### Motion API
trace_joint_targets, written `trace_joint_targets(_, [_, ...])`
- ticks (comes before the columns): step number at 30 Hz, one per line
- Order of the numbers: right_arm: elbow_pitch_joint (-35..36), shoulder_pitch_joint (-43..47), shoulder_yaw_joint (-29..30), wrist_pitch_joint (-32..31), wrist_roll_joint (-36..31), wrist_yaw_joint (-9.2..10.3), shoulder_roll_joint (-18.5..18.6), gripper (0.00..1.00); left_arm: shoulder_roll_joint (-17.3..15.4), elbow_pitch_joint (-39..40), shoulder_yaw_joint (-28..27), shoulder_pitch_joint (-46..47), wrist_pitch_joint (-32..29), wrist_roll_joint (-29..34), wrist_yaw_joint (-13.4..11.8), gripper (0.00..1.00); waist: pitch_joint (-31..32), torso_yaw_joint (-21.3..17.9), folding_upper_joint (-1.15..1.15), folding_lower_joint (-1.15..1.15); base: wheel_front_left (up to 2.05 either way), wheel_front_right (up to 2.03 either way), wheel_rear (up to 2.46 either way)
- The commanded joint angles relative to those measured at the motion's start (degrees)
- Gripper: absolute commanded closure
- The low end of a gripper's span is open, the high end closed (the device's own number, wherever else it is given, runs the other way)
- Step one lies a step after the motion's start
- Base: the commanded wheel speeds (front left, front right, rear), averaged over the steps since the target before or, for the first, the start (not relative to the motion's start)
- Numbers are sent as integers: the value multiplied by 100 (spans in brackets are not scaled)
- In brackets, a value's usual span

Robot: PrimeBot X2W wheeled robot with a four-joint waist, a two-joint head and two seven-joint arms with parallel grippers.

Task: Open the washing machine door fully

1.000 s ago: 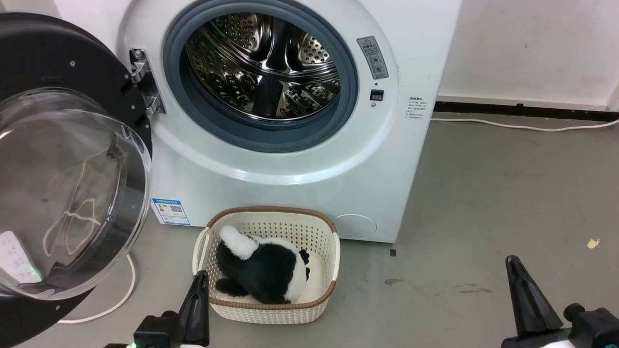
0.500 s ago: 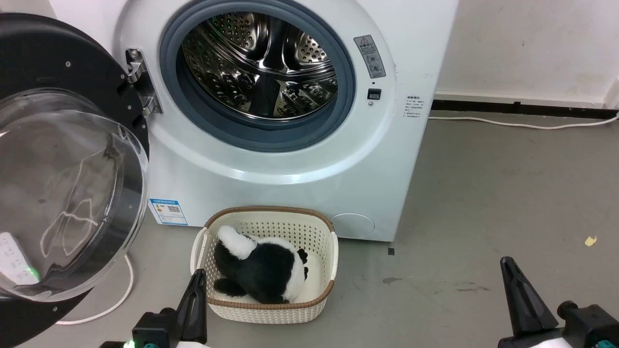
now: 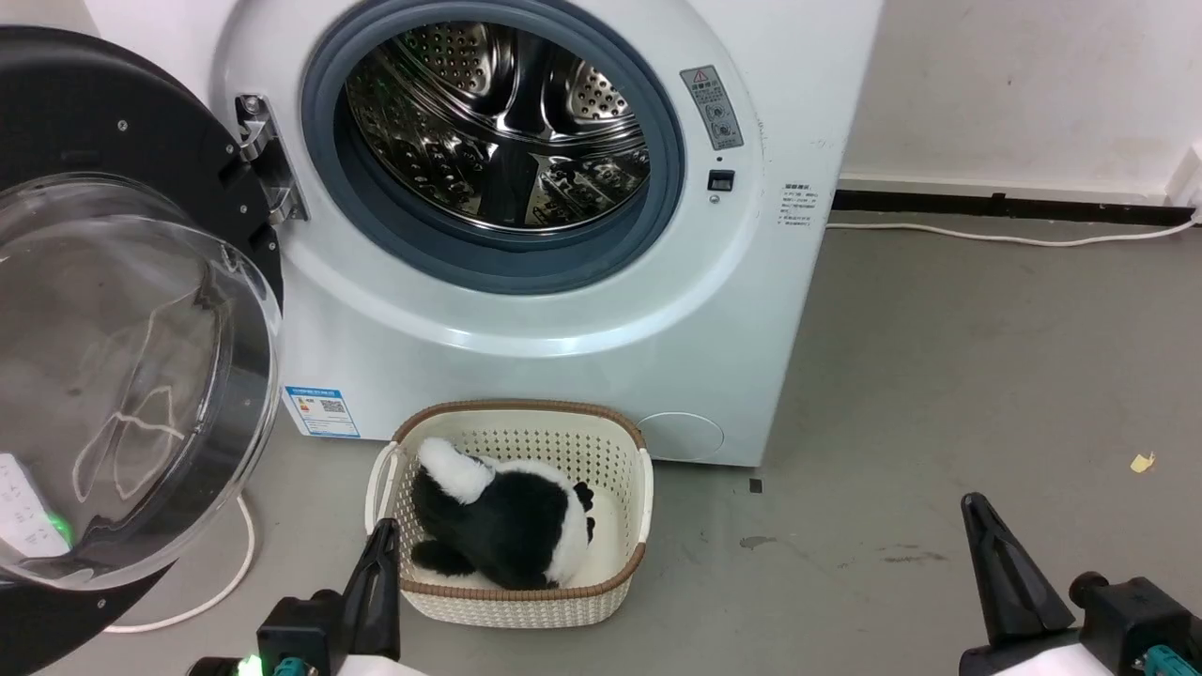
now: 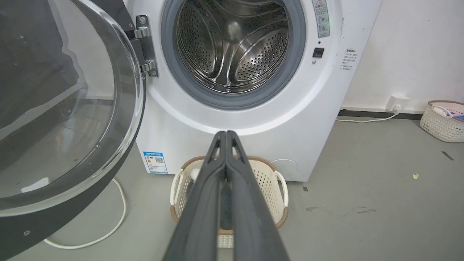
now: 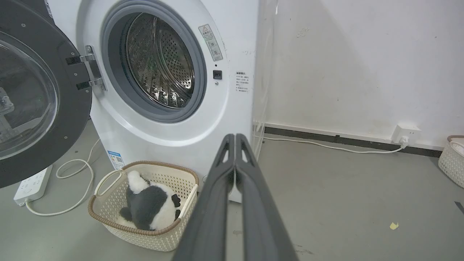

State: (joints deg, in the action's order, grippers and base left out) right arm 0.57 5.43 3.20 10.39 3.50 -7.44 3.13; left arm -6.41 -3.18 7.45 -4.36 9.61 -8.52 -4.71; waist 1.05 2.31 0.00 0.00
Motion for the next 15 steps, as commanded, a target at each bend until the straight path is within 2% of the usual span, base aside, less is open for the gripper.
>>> trace_joint_targets(1, [-12,-91,-18,-33,-39,-1,-8,100,11,37,-40,111,-31,75,34,100,-2,-4,0,0,0,0,0])
trace_joint_targets(15, [-20,-176,-74,-220,-97,-2,-11,100,75,89,-172,172,-205,220,116,100,-21,-47,0,0,0,0,0])
